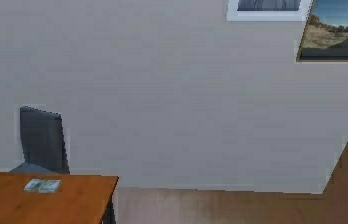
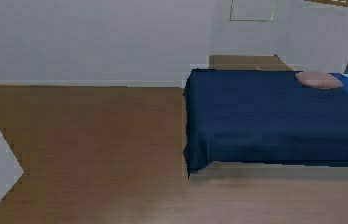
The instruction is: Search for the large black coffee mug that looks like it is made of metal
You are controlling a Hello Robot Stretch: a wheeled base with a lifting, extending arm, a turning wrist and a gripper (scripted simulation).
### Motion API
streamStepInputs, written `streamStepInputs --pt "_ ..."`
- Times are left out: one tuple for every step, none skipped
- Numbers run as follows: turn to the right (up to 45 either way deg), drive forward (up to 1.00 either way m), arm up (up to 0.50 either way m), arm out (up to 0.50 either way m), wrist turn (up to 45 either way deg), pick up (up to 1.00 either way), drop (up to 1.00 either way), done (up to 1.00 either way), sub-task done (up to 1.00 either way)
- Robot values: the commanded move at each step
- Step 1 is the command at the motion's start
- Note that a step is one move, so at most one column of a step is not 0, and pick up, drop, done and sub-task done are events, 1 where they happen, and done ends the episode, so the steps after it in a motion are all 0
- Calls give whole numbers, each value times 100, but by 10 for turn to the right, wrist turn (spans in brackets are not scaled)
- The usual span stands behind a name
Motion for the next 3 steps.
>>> streamStepInputs --pt "-60 0 0 0 0 0 0 0 0" --pt "0 75 0 0 0 0 0 0 0" --pt "0 25 0 0 0 0 0 0 0"
